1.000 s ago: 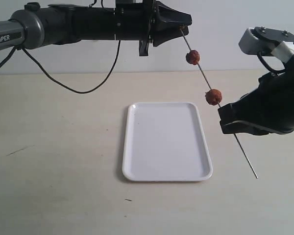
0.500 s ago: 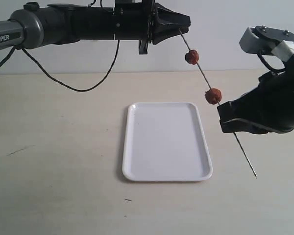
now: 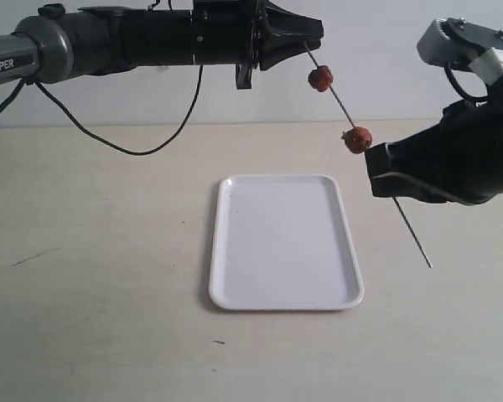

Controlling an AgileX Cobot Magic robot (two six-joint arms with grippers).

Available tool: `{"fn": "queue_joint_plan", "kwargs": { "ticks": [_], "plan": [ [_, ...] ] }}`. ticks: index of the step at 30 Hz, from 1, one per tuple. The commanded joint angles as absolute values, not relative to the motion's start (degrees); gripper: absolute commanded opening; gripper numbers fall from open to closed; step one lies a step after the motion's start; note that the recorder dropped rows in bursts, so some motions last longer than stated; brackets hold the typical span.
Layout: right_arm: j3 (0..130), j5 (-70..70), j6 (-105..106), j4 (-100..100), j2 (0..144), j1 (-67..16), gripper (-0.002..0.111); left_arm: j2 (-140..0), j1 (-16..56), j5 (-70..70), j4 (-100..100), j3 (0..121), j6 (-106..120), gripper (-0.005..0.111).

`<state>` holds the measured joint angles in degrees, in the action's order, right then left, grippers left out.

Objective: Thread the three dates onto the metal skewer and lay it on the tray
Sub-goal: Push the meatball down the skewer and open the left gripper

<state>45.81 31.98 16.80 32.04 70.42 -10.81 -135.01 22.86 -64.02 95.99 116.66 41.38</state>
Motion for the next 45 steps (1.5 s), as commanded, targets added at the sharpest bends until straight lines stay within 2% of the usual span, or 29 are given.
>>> {"fn": "queue_joint_plan", "kwargs": {
  "ticks": [1, 9, 29, 32, 37, 45],
  "plan": [
    [46.42, 23.36, 15.8, 35.47, 71.53, -10.59, 0.0, -134.63, 23.41, -68.65, 94.05, 116.63, 41.79, 0.0],
    [49.75, 22.98, 15.8, 36.53, 77.98, -10.59, 0.0, -134.63, 23.41, -68.77, 94.05, 116.63, 41.79, 0.0],
    [49.75, 17.84, 16.4, 37.17, 77.95, -10.59, 0.0, -134.63, 23.41, -68.9, 93.33, 116.63, 42.2, 0.0],
    [49.75, 18.06, 16.53, 37.17, 77.95, -10.59, 0.0, -134.63, 23.41, -68.9, 93.48, 116.63, 42.2, 0.006],
    [49.75, 19.1, 17.81, 37.17, 77.95, -10.59, 0.0, -134.63, 23.41, -68.35, 93.57, 116.63, 41.52, 0.029],
    [49.75, 20.0, 17.85, 37.06, 77.95, -10.59, 0.0, -134.63, 23.06, -67.86, 94.84, 116.63, 41.52, 0.032]
  ]
}}
